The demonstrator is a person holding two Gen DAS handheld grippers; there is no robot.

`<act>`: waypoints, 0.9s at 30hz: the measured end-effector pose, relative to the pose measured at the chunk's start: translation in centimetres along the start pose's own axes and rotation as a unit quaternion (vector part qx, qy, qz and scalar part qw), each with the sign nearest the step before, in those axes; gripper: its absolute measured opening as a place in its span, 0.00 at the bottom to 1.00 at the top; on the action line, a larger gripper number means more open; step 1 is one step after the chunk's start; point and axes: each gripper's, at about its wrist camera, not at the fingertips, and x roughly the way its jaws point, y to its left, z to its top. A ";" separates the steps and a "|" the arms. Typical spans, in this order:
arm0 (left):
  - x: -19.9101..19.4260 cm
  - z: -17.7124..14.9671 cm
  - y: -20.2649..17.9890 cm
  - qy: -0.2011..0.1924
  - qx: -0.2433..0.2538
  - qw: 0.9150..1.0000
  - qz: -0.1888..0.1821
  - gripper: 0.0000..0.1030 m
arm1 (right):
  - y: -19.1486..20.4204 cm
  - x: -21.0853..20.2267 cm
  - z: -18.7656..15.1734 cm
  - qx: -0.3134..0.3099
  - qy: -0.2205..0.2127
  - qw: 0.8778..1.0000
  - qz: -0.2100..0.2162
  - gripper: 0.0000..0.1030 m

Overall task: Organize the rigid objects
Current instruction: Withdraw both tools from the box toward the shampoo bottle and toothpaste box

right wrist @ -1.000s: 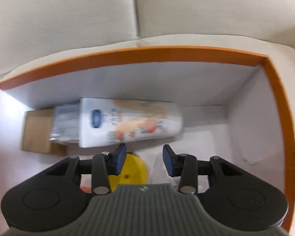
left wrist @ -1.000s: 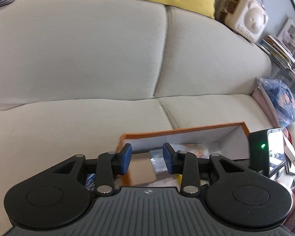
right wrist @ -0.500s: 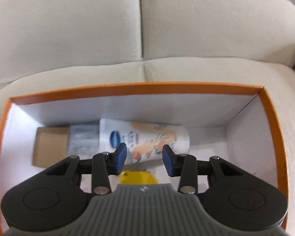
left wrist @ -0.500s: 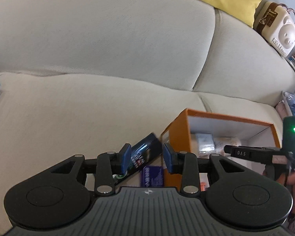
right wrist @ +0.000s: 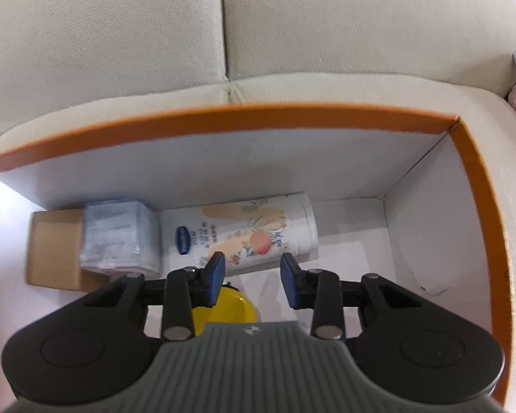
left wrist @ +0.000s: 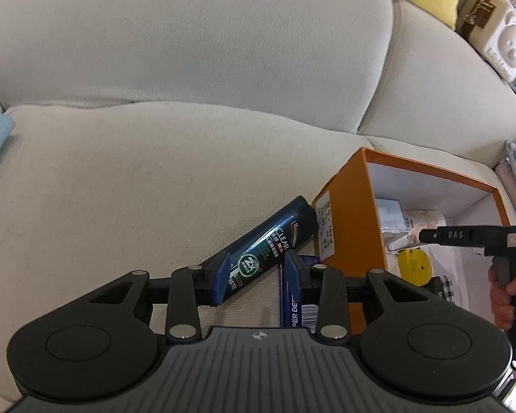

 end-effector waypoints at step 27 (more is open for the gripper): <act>-5.7 -2.9 3.5 -0.064 0.094 0.993 0.008 0.52 | 16.3 -15.3 -6.4 -0.298 -0.104 0.939 0.137 0.43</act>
